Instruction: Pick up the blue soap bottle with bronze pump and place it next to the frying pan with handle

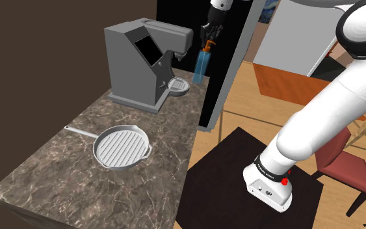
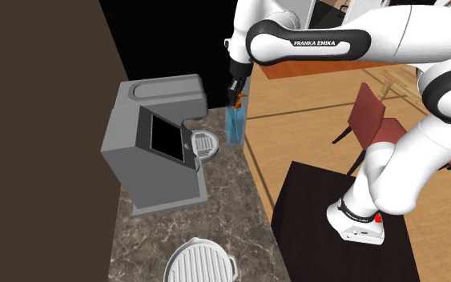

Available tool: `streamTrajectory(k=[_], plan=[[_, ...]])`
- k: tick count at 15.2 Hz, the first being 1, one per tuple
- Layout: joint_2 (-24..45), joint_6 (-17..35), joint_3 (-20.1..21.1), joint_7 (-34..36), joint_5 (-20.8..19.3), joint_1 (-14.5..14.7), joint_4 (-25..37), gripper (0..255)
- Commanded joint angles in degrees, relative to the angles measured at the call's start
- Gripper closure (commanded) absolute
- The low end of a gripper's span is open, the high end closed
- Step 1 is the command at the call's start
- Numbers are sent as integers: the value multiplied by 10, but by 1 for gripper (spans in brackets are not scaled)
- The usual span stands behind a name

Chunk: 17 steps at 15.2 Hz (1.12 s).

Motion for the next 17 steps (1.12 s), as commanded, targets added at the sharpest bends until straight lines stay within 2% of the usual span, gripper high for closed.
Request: streamTrajectory(k=[1,17], plan=[[3,-15,0,0,1,0,19,255],[38,-146,-2,-3,7,0,184,255]])
